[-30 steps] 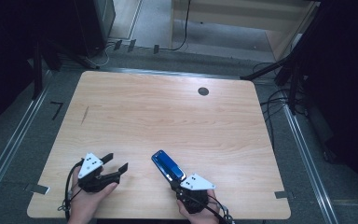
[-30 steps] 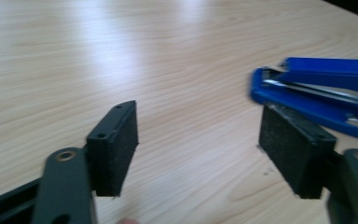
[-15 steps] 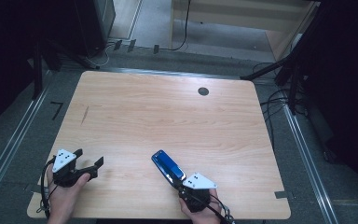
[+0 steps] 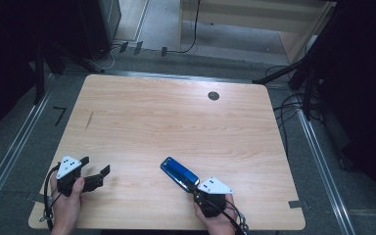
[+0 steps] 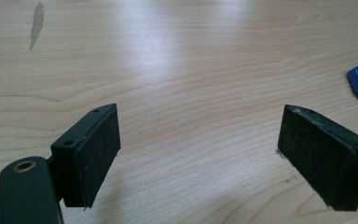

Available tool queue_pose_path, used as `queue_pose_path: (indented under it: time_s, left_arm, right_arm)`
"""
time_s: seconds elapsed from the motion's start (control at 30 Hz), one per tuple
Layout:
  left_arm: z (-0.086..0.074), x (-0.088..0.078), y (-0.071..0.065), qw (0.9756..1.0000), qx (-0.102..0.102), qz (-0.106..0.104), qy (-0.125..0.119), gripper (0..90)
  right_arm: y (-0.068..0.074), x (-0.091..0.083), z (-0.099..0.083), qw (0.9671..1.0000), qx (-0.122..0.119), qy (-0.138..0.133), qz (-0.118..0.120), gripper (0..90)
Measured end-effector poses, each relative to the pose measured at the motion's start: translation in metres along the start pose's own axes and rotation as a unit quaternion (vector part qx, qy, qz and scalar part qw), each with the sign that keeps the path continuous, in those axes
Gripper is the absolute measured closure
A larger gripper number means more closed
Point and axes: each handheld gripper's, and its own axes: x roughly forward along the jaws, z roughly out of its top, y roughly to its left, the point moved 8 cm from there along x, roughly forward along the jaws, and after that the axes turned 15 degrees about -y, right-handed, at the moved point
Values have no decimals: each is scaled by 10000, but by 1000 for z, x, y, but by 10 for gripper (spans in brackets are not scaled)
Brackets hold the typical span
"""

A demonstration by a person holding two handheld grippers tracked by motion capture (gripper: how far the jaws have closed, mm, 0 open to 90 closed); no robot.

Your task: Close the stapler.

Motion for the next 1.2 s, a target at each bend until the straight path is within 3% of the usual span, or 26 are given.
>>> queue_pose_path:
  time_s: [0.2,0.47,1.2]
  left_arm:
    - [0,0,-1,10000,43,-23,14,132]
    - [0,0,-1,10000,57,-9,16,133]
    - [-1,0,-1,10000,58,-17,26,133]
  right_arm:
    - [-15,2,3,9998,24,-40,-174,900]
    - [-37,13,9,9988,257,-125,-409,900]
    - [-62,32,21,9981,121,-91,-593,900]
